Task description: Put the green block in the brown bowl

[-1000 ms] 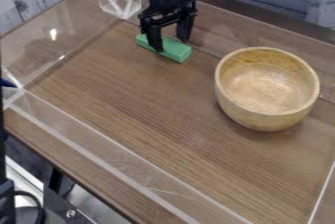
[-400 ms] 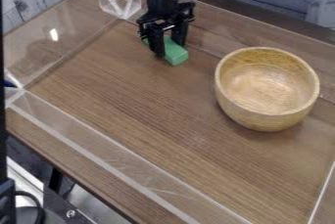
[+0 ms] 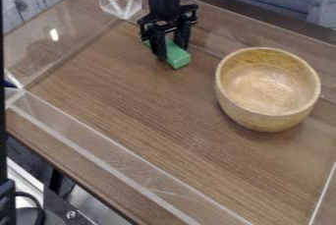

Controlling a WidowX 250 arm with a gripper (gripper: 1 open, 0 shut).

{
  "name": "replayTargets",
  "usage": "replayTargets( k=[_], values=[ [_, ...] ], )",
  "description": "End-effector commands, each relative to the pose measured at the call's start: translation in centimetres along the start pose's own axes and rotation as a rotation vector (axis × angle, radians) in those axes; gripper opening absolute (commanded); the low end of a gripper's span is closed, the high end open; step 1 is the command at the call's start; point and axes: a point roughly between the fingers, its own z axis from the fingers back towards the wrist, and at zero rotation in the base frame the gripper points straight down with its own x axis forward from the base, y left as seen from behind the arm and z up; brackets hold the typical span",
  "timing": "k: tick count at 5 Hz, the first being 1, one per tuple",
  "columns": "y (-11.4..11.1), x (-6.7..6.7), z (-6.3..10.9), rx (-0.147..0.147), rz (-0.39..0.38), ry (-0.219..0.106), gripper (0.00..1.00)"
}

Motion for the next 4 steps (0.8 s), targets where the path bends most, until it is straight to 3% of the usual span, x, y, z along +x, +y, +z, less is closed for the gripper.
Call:
replayTargets(
  k=[1, 3, 4],
  values=[
    [-0.5, 0.3, 4.8, -0.096, -0.008, -0.058, 0.00],
    [-0.5, -1.0, 8.5, -0.135, -0.065, -0.009, 0.00],
    [-0.2, -2.4, 11.3, -0.173, -0.114, 0.019, 0.00]
  ],
)
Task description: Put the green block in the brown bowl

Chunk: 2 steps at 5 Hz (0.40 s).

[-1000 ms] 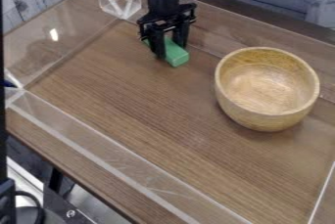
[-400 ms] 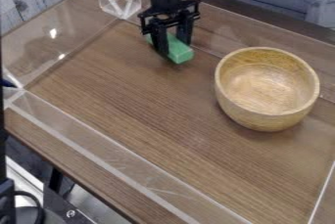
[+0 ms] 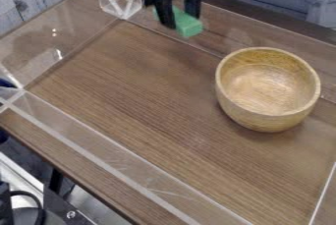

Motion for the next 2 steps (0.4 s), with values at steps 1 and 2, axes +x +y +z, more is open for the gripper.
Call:
replayTargets(
  k=[1, 2],
  values=[
    [-0.3, -2.5, 5.7, -0.101, -0.057, -0.035, 0.00],
    [-0.1, -5.3, 6.0, -0.093, -0.124, -0.018, 0.00]
  ],
)
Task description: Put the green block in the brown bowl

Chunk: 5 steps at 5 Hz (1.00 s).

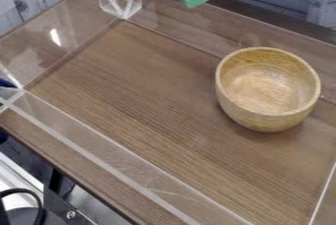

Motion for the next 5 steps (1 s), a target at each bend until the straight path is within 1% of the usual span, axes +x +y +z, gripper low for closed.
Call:
replayTargets(
  k=[1, 2, 3, 4, 5],
  values=[
    [-0.3, -3.8, 1.6, -0.020, -0.118, -0.038, 0.00],
    [-0.9, -7.0, 0.5, 0.013, -0.219, -0.026, 0.00],
    [-1.2, -9.6, -0.7, 0.041, -0.300, -0.018, 0.00],
    [-1.7, -11.1, -2.2, 0.071, -0.365, -0.010, 0.00],
    [-2.2, -11.6, -4.4, 0.106, -0.410, 0.003, 0.00]
  ],
)
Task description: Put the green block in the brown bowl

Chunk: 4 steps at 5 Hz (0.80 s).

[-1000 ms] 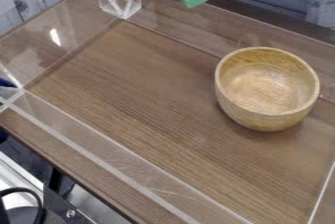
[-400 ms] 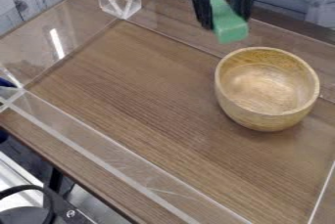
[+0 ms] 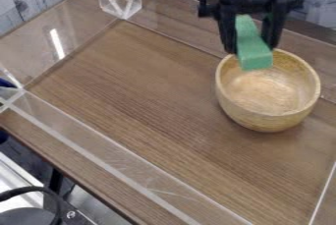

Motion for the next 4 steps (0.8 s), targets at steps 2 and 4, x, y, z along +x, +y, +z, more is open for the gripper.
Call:
replayTargets(
  k=[2, 4],
  values=[
    [-2.1, 0.7, -2.3, 0.020, -0.072, -0.028, 0.00],
    [-2.6, 1.3, -2.9, 0.018, -0.091, -0.038, 0.00]
  ],
)
